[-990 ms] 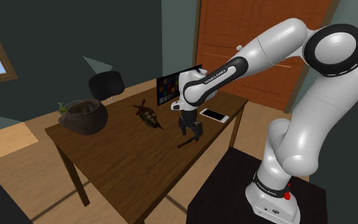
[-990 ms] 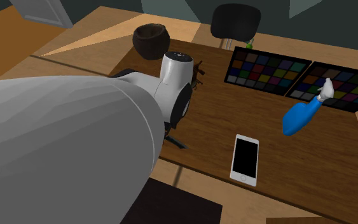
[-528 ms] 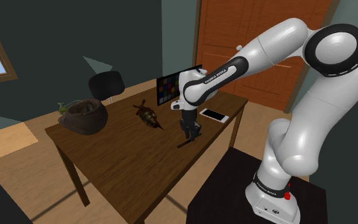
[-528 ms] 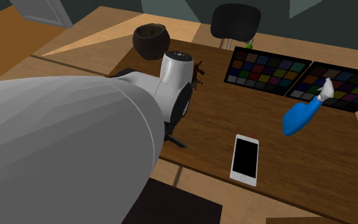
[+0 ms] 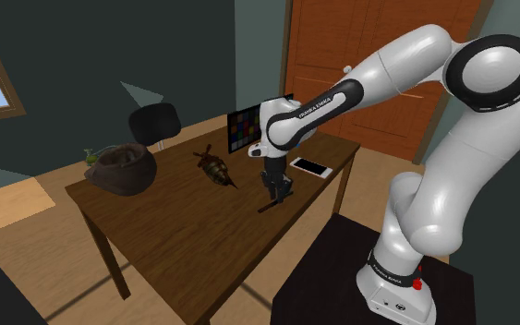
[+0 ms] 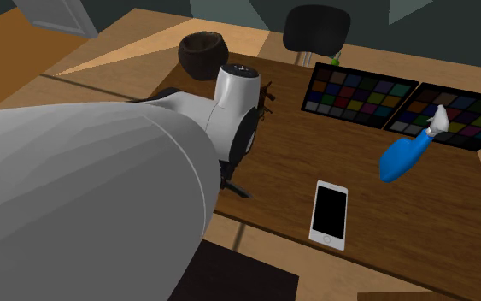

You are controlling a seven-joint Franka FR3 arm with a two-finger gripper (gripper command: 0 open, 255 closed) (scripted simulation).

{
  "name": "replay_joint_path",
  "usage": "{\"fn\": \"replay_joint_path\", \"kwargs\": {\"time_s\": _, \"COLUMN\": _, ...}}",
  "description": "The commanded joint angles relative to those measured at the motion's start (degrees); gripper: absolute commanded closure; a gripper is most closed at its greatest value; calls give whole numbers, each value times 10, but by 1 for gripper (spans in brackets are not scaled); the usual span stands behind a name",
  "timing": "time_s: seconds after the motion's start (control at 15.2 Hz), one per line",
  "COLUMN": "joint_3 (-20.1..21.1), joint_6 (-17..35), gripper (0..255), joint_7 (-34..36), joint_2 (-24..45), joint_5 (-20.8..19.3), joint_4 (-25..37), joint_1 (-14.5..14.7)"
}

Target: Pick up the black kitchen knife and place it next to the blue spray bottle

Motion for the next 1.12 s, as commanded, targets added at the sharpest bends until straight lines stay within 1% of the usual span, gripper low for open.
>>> {"fn": "replay_joint_path", "kwargs": {"time_s": 0.0, "joint_3": 2, "joint_6": -16, "gripper": 255, "joint_7": 4, "joint_2": -9, "joint_5": -3, "joint_4": 7, "joint_1": -1}}
{"fn": "replay_joint_path", "kwargs": {"time_s": 1.06, "joint_3": 14, "joint_6": -149, "gripper": 255, "joint_7": 26, "joint_2": -68, "joint_5": -16, "joint_4": 83, "joint_1": -4}}
